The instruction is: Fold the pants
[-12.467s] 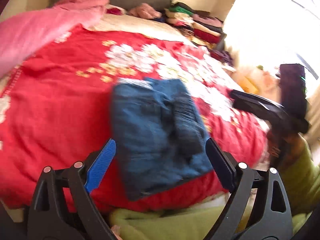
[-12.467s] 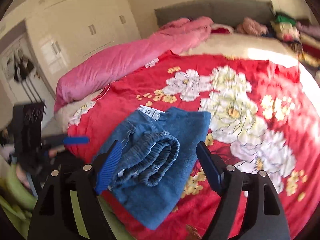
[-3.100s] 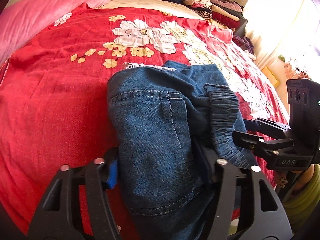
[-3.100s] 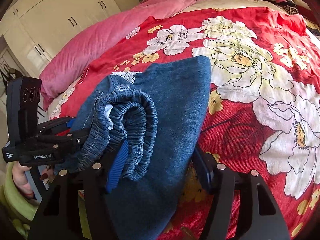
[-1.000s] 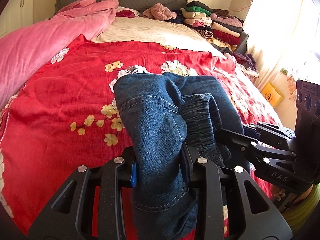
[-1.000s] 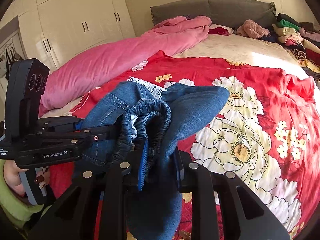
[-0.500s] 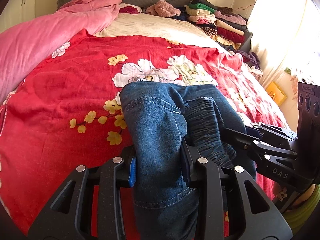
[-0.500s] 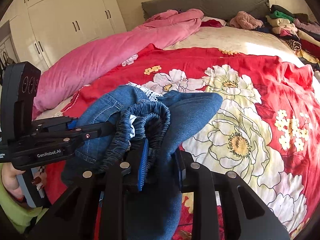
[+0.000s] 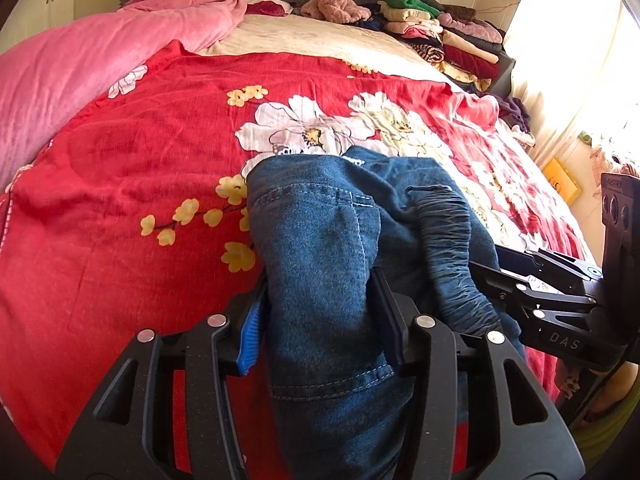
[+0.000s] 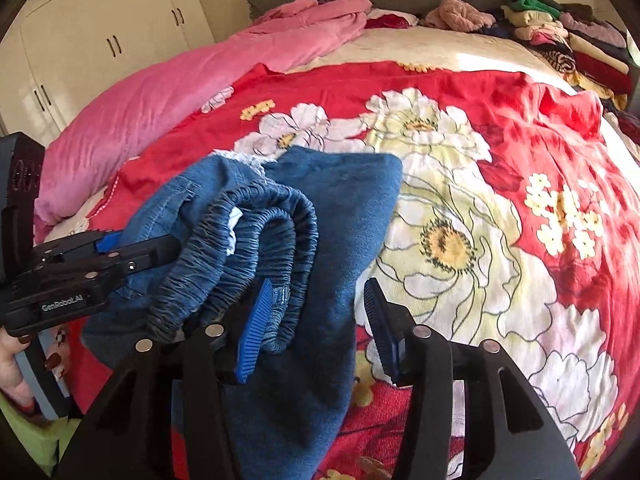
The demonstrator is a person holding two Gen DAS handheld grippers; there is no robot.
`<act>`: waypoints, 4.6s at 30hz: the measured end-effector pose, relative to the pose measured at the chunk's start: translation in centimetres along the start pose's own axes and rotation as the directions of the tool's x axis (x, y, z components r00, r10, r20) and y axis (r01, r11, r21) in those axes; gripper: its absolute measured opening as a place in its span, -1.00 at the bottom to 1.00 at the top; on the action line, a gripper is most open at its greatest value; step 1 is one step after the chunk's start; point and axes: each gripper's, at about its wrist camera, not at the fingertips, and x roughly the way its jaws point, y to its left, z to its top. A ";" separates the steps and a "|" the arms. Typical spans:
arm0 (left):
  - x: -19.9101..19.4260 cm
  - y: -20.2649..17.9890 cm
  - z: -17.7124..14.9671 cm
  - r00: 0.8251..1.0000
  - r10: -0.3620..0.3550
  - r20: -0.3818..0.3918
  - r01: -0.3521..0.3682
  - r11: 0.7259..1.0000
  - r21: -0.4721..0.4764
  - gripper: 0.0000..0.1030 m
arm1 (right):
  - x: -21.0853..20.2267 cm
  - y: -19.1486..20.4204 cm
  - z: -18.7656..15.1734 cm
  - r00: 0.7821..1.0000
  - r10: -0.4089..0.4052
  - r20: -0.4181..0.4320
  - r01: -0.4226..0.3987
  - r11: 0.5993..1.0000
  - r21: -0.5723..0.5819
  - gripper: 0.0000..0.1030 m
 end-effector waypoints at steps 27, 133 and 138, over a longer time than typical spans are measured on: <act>-2.2 0.0 -1.5 0.999 0.015 0.035 -0.015 1.000 -0.007 0.38 | -4.9 0.4 -1.4 0.992 -0.055 0.112 0.052 0.998 0.024 0.59; -11.6 -0.2 -11.8 0.990 0.110 0.089 -0.105 0.993 -0.056 0.82 | -13.2 3.9 -12.2 0.971 -0.156 0.180 0.164 0.986 -0.031 0.91; -11.6 0.1 -11.9 0.990 0.112 0.087 -0.108 0.992 -0.058 0.82 | -13.1 3.9 -12.1 0.972 -0.156 0.178 0.164 0.986 -0.033 0.91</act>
